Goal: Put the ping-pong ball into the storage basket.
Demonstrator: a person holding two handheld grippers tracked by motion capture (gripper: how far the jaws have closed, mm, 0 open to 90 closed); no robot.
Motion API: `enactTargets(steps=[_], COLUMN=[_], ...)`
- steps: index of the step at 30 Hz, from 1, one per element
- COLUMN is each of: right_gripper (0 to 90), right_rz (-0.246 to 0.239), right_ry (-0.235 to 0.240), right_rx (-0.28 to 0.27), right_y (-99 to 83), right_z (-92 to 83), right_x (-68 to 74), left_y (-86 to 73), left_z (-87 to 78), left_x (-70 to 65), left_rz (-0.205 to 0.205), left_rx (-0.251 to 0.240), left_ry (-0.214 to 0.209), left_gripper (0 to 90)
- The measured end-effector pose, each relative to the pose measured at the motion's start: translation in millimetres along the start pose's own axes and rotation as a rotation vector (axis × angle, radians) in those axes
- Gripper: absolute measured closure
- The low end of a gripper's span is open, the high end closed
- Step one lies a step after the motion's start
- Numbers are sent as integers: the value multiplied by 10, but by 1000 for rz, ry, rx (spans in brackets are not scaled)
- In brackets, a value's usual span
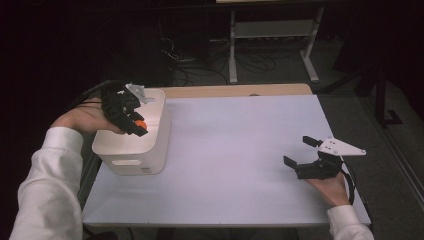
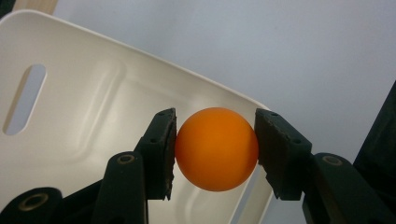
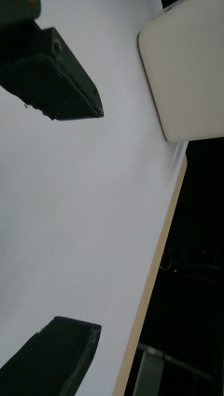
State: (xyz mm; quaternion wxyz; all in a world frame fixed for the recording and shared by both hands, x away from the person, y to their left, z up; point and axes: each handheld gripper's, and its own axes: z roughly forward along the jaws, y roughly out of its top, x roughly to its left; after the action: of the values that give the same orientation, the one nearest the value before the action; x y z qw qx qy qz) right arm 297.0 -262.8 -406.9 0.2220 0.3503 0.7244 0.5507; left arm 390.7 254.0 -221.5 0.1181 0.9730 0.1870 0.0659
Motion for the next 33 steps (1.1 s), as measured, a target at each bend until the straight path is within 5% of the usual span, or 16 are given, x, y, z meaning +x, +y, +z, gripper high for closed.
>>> enactTargets(steps=[33], right_gripper=[0], right_rz=[13], right_ry=[0], right_rx=[5], right_y=[-10], right_z=[-8], right_x=[-19], left_y=[-137], left_z=[388], left_x=[7], left_rz=[-20], left_rx=[13], left_ry=[-41], left_gripper=[498])
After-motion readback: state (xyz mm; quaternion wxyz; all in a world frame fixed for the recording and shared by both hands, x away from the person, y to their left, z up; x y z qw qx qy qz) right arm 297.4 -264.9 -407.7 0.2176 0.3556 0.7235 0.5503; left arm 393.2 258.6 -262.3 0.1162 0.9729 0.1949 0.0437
